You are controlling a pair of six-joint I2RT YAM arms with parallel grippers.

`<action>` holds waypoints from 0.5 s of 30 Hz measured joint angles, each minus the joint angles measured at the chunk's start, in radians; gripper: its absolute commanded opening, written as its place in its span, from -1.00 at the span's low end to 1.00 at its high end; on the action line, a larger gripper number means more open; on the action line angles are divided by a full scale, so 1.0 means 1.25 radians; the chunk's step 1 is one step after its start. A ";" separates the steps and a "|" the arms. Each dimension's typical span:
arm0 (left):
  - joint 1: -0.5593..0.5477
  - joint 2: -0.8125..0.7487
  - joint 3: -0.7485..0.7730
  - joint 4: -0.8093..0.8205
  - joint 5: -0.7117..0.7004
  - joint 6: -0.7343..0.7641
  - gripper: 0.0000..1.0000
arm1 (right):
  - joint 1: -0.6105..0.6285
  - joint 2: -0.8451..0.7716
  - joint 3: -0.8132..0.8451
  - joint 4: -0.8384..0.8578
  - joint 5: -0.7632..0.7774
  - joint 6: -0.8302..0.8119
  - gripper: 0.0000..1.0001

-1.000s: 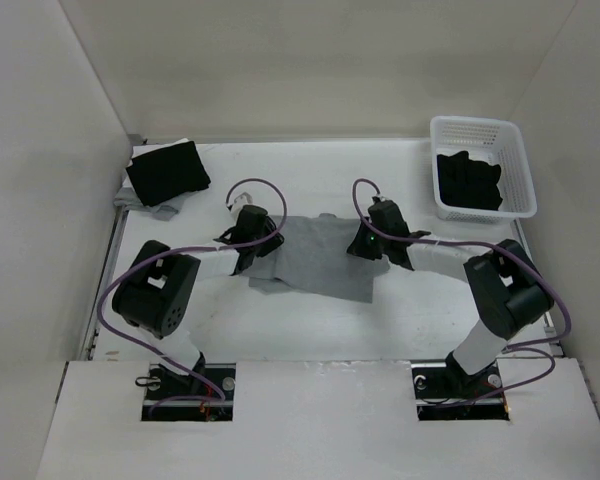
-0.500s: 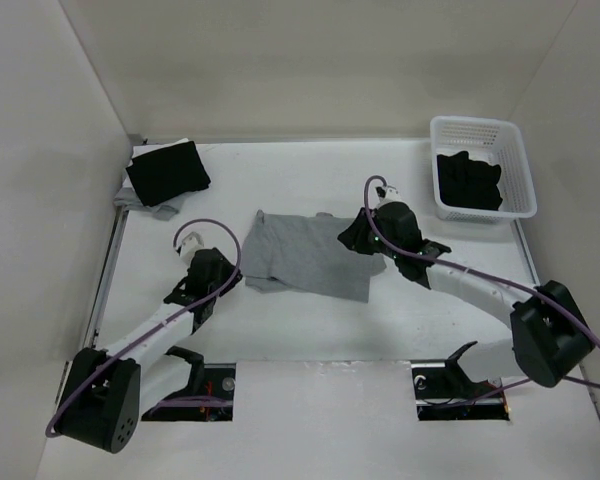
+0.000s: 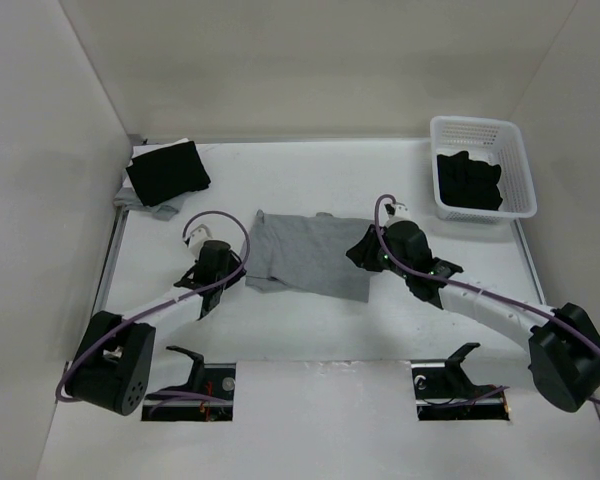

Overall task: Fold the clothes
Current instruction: Flatten the tank top out

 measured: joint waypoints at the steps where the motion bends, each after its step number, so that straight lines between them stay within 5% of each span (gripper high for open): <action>1: -0.003 0.006 0.003 0.004 0.000 0.002 -0.38 | 0.000 0.000 0.000 0.000 0.002 0.000 -0.44; 9: -0.012 0.039 0.012 0.027 0.001 0.011 -0.78 | 0.000 0.000 -0.006 0.002 0.008 0.000 -0.43; 15: -0.015 0.038 0.012 0.023 0.003 0.014 -0.94 | 0.000 -0.006 -0.031 -0.016 0.040 0.011 -0.14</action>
